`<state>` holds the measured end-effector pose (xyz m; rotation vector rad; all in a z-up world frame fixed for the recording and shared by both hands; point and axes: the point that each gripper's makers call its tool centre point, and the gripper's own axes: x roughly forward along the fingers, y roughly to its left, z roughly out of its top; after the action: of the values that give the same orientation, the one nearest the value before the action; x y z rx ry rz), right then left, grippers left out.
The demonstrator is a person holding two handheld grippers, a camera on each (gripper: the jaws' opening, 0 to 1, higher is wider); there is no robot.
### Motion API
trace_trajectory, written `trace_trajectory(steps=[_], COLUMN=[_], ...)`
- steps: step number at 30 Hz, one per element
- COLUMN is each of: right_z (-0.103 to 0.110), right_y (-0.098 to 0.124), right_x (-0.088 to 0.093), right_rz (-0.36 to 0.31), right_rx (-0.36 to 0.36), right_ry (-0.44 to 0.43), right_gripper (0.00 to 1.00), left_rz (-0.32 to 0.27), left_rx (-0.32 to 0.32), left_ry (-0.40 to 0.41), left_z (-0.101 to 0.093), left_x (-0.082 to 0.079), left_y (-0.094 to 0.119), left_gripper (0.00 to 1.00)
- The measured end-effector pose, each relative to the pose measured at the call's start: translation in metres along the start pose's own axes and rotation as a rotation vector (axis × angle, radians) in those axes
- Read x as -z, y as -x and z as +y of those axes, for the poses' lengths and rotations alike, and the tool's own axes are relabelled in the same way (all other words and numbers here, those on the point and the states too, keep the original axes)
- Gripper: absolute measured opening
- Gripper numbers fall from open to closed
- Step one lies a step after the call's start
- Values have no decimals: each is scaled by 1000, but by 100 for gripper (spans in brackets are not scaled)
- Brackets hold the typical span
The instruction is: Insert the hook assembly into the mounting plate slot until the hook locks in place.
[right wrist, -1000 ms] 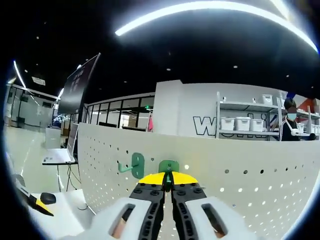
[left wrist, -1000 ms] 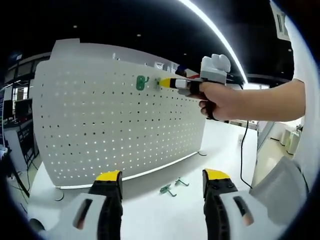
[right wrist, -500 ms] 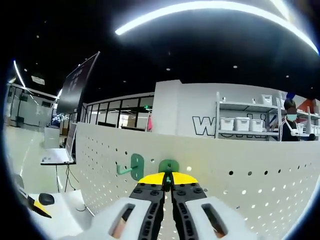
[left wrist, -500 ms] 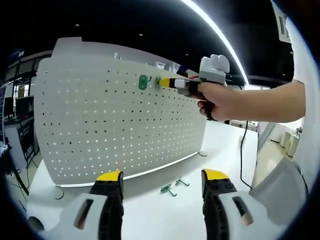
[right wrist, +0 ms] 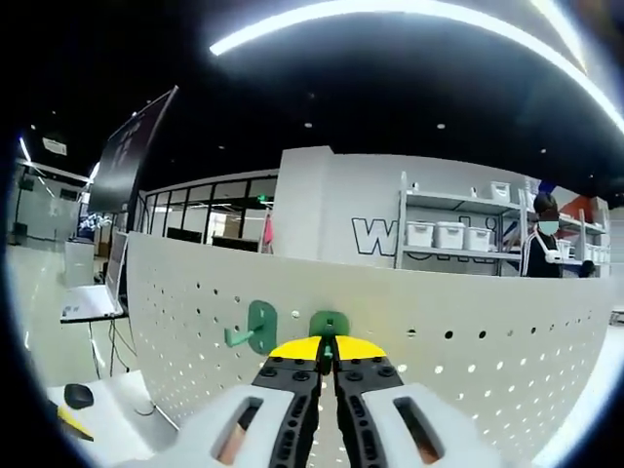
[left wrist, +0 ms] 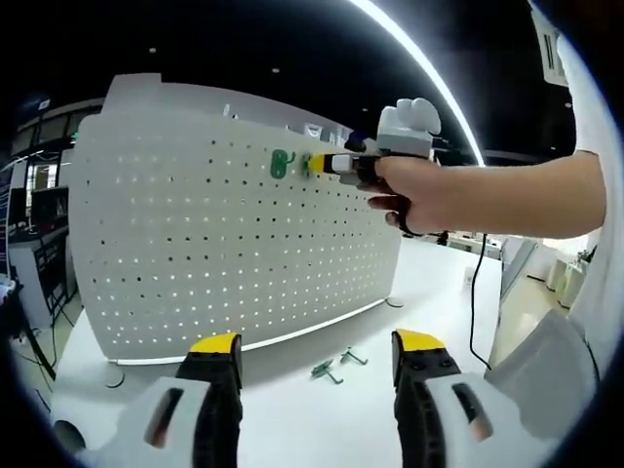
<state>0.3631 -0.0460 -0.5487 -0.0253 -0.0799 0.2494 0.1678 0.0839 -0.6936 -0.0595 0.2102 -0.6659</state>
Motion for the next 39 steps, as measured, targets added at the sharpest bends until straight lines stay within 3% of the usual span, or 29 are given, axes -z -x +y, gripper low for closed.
trace_trajectory(steps=[3,10,22,27,29,32,39], right_z=[-2,3,1,3,6,4,11], right_y=[-1,-3,-1,0,0,2,6], right_x=[-1,4,4,3,4,12,12], right_rz=[10,76,71,69,49,80,63], right_rx=[12,65,87,58,16,-22,-116], right_ry=[8,54,21,21,-12,-15,-9], right_gripper=[2,5,5,6,10,10,21], left_rz=[-30,-40,-45,-45,-44,-42,-39], left_rx=[-10,12,31,29,28,29,36], left_ry=[15,19,18,11,12,19,12], left_z=[4,-2,-5,-5,-5,-5,-8], left_x=[-7,-7,-6,-8,-8,-7,-8], left_y=[4,5,5,4,4,3,1], left_gripper=[63,62,62,62,62,62,63])
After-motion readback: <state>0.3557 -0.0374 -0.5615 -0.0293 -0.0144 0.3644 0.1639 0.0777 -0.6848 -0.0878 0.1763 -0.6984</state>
